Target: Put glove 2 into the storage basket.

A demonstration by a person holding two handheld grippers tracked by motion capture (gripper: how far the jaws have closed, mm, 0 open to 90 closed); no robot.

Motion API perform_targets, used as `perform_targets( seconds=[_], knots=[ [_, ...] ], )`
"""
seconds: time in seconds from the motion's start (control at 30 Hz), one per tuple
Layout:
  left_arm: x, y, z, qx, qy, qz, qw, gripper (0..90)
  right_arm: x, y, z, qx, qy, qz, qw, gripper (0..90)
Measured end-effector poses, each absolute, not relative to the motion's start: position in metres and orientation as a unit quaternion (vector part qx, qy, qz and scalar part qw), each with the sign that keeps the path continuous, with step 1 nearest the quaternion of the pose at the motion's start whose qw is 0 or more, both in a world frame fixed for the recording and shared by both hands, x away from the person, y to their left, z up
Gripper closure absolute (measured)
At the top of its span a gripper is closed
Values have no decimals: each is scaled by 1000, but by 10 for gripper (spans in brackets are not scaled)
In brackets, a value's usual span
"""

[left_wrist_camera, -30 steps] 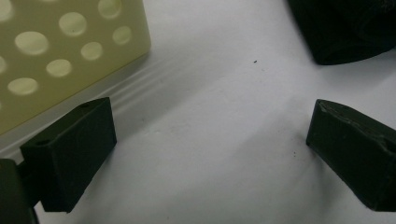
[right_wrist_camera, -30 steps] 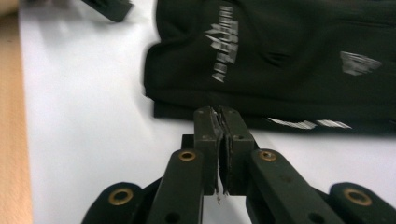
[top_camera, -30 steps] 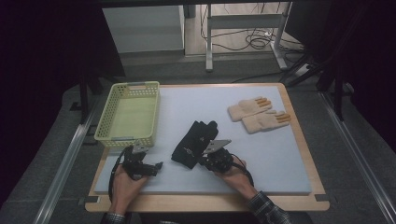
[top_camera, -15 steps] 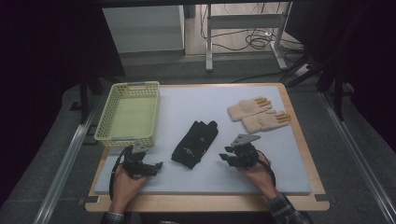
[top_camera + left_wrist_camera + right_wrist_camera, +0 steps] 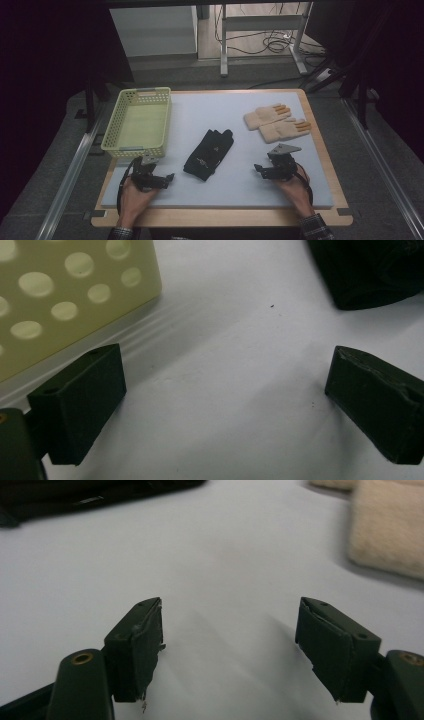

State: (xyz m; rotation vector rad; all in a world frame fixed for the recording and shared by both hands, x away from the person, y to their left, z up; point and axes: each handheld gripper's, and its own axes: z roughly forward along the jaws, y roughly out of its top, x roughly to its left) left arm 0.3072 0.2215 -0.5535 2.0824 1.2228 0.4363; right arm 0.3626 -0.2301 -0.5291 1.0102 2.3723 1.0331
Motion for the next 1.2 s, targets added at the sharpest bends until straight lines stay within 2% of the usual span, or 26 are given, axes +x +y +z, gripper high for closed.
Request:
perform_targets(
  seconds=[0.27, 0.63, 1.2],
  knots=[
    [303, 217, -548, 803, 461, 153, 346, 39, 364, -231, -532, 367, 841, 353, 185, 217],
    [303, 194, -539, 806, 448, 128, 364, 30, 364, -231, -533, 367, 840, 354, 187, 216],
    [329, 152, -501, 811, 424, 118, 386, 29, 363, -230, -533, 363, 840, 352, 195, 214]
  ],
)
